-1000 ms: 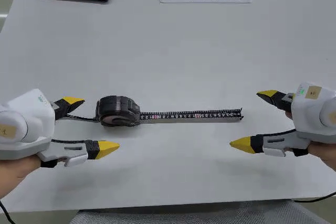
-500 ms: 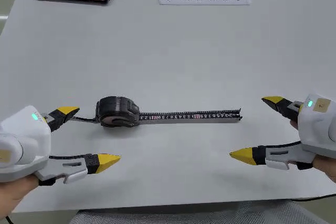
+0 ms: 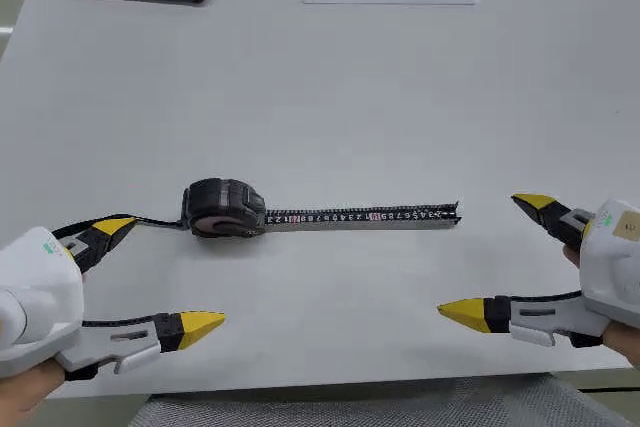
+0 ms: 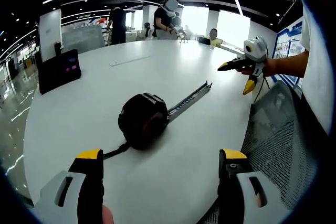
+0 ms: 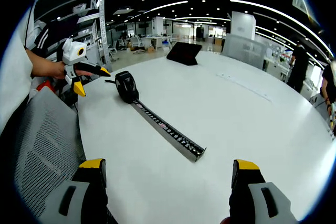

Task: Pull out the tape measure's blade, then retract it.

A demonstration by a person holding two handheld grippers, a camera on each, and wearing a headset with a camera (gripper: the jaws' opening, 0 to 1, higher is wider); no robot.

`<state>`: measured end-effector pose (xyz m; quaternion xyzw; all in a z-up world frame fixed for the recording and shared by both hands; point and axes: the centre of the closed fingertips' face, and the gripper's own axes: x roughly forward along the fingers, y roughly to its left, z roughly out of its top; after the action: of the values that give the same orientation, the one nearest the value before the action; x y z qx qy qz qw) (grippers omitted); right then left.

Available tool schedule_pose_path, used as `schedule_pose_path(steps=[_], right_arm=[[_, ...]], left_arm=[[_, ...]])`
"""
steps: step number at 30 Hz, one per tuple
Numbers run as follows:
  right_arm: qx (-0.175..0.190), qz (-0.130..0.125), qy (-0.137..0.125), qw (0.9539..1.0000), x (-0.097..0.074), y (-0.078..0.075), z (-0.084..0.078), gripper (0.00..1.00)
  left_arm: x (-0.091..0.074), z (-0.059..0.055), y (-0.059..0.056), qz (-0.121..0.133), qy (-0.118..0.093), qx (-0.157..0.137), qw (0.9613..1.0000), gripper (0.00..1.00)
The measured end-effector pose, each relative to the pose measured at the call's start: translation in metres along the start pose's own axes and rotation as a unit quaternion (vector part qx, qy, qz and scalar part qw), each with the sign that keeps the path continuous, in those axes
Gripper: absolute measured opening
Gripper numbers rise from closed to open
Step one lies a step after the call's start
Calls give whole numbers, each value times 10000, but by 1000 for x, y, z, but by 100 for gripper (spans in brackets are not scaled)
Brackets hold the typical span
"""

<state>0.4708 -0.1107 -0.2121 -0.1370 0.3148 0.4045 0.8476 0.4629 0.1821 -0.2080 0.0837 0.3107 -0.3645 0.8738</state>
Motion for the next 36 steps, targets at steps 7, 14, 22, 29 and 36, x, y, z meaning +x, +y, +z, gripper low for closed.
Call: schedule_pose_path(steps=[7,14,22,29,36], right_arm=[[73,-66,32,9999,-10,1,-12,99],[156,-119,50,9998,-18,5,-20,99],[288,-168,46,9994,-20,6,-26,99],[293,-160,73,9994,-22,9,-26,99],[230,-141,104,9996,-20,11,-26,99]], left_arm=[[-4,-3,-2,54,-32,-125,9999,94],[-8,-9,-8,154,-32,-120,9998,95],[-10,-16,-10,197,-32,-222,9996,95],[-12,-19,-13,204,-10,-276,9994,95],[-12,-22,-15,184,2,-324,9993,95]])
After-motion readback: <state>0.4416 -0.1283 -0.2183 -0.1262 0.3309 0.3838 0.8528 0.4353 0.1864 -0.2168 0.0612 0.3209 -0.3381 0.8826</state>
